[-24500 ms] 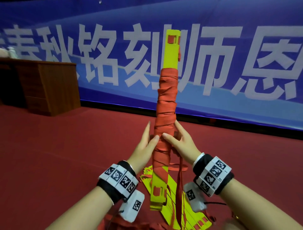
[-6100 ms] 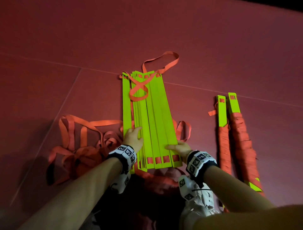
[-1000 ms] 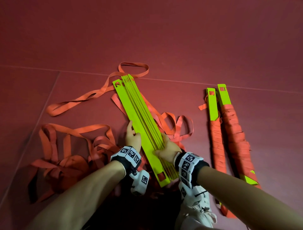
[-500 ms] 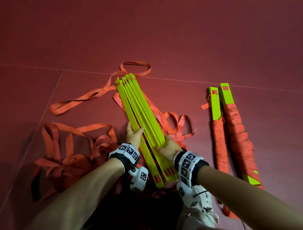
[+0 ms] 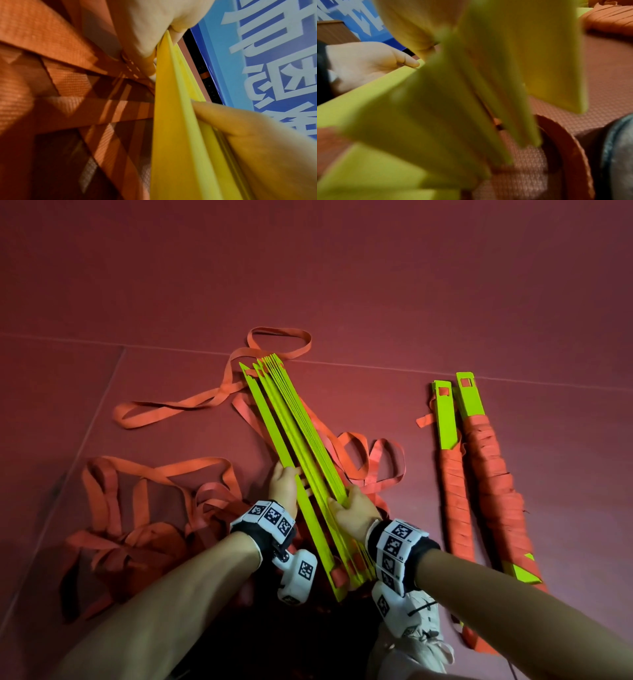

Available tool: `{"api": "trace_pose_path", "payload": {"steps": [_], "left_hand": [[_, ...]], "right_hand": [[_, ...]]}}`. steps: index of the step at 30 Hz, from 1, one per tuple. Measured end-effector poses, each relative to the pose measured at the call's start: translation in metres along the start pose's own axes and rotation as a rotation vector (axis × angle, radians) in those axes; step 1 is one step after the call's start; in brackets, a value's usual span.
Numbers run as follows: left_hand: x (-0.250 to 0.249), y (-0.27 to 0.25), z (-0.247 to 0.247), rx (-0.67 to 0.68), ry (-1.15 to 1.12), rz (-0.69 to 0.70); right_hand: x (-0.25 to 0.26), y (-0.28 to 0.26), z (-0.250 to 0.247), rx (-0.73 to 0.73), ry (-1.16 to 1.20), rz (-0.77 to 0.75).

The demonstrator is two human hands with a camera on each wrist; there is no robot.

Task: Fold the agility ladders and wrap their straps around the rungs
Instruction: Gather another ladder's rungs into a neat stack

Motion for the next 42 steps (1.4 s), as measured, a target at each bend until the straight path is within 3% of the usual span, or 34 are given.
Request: {"api": "trace_pose_path", "payload": {"steps": [5,9,12,15,18,22,31,36,42], "left_hand": [[0.004,0.001,-0.005,0.016,0.114,0.001],[-0.008,-0.012,-0.001,0.058,0.165,0.163],[-0.009,-0.005,0.003,0.092,0.158,0.193],[-0.007,0.000,-0.004,0.017,0.176,0.153],[-0.006,-0.001,-0.010,-0.017,0.254,0.198],[-0.009,-0.001,-0.010,-0.078,0.289,0.200],[-0.019,-0.001,-0.013,-0.043,0.293,0.283],[-0.018,0.004,-0.013,-0.047,0.230,0.230],[-0.032,-0.010,0.006,0.064,0.058,0.124]], "right_hand": [[0.001,-0.003,0.005,0.023,0.122,-0.040],[0.009,-0.007,0.003,0.130,0.192,-0.044],[0.008,-0.001,0.003,0.190,0.254,-0.019],[0.002,0.007,0.007,0.183,0.318,-0.013],[0.007,0.002,0.008,0.176,0.405,0.000],[0.016,-0.012,0.005,0.177,0.361,-0.038],[0.019,-0.012,0.012,0.175,0.447,-0.083],[0.019,-0.013,0.016,0.205,0.438,-0.108],[0.013,-0.013,0.016,0.171,0.376,-0.124]]}}
Point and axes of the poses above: each hand's wrist, its own y-axis towards the middle knuckle, its own z-axis out of the palm, x = y × z, the point moved 2 cm from there along y, towards the middle knuckle, and after that the axes turned 7 degrees about y, right-handed, at the moved point
